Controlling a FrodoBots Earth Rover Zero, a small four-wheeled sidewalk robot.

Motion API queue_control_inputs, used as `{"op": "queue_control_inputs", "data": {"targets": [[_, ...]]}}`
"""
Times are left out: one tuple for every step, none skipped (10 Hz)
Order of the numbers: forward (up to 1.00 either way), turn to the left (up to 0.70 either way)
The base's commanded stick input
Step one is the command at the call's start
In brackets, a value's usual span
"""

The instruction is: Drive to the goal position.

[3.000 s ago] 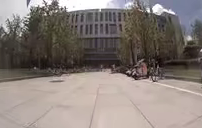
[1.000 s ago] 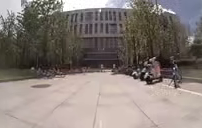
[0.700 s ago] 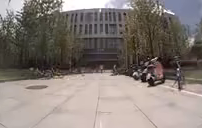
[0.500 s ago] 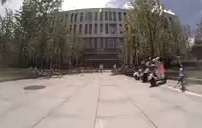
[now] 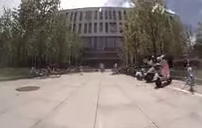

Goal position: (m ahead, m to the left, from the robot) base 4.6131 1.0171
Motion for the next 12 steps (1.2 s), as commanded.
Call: {"op": "queue_control_inputs", "data": {"targets": [[0.7, 0.03], [0.7, 0.03], [0.7, 0.03], [0.7, 0.03], [0.7, 0.03], [0.7, 0.03], [0.7, 0.03], [0.7, 0.03], [0.7, 0.03], [0.7, 0.03], [0.7, 0.03], [0.7, 0.03]]}}
